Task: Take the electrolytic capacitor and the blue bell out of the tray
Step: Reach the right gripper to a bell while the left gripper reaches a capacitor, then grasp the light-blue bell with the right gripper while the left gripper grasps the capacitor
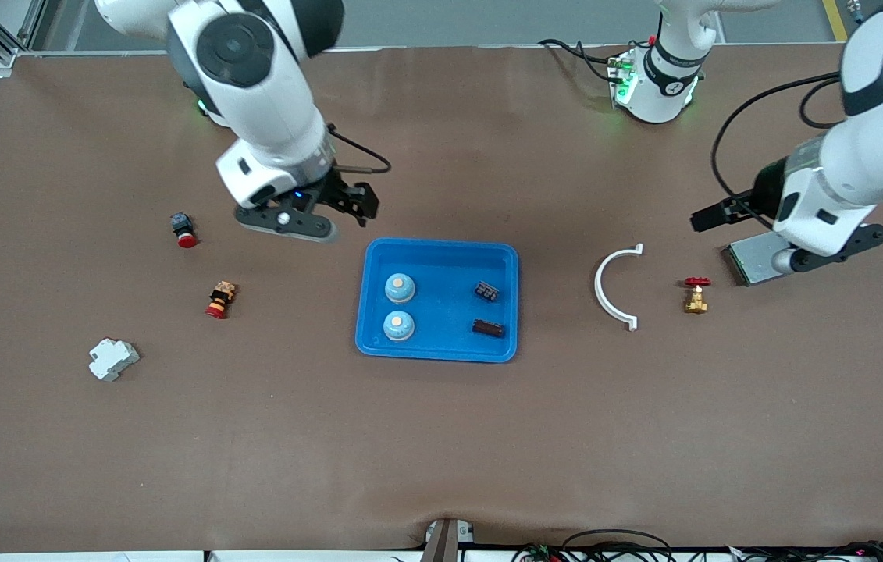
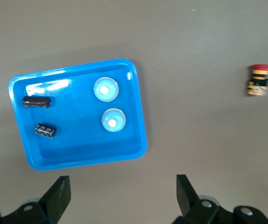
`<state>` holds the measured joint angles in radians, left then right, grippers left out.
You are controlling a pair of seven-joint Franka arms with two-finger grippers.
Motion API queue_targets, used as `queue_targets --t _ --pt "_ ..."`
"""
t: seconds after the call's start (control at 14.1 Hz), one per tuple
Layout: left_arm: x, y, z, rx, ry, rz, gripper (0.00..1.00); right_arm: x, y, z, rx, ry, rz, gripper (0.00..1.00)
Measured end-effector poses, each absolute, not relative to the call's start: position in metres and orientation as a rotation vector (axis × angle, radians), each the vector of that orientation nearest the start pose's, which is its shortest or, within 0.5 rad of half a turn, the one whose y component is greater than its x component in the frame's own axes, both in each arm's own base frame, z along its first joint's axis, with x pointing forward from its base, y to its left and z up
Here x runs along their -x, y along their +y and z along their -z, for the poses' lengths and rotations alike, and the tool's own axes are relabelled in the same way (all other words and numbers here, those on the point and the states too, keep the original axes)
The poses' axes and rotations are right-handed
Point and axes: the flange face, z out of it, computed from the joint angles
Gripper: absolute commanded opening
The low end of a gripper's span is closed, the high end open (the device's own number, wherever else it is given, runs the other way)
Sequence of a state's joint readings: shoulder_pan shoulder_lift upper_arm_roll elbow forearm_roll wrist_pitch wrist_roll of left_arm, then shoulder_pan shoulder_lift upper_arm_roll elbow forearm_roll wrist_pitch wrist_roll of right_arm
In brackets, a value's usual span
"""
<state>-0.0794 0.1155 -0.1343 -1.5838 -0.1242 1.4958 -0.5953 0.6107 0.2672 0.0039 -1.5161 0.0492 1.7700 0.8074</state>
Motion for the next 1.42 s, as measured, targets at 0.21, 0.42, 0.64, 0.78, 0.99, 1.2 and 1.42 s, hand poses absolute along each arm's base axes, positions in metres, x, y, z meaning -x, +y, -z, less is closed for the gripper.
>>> queue_targets --t 0.21,0.42,0.64,0.78,0.99,1.2,1.42 --pt "-0.556 -0.172 -0.542 3.053 -0.832 -0.327 1.0 -0.536 0.388 -0.462 3.084 0.311 -0.039 1.0" --pt "-0.552 -0.213 -0.535 3.003 -1.073 -0.243 1.0 -0.54 0.393 -0.417 3.089 0.314 -0.045 1.0" --pt "-0.55 -0.244 -0.525 2.944 -1.311 -0.18 1.0 -0.541 0.393 -0.388 3.106 0.319 -0.075 1.0" --pt "-0.548 -0.257 -0.514 2.887 -1.472 -0.16 1.0 -0.543 0.396 -0.376 3.104 0.316 -0.069 1.0" --pt "-0.538 -0.286 -0.491 2.824 -1.619 -0.152 0.98 -0.546 0.399 -0.363 3.1 0.314 -0.06 1.0" --pt "-0.533 -0.312 -0.456 2.771 -1.666 -0.184 0.95 -0.55 0.405 -0.356 3.071 0.3 -0.002 1.0" --pt "-0.544 -0.329 -0.407 2.695 -1.803 -0.192 0.92 -0.55 0.412 -0.34 3.067 0.282 0.017 1.0"
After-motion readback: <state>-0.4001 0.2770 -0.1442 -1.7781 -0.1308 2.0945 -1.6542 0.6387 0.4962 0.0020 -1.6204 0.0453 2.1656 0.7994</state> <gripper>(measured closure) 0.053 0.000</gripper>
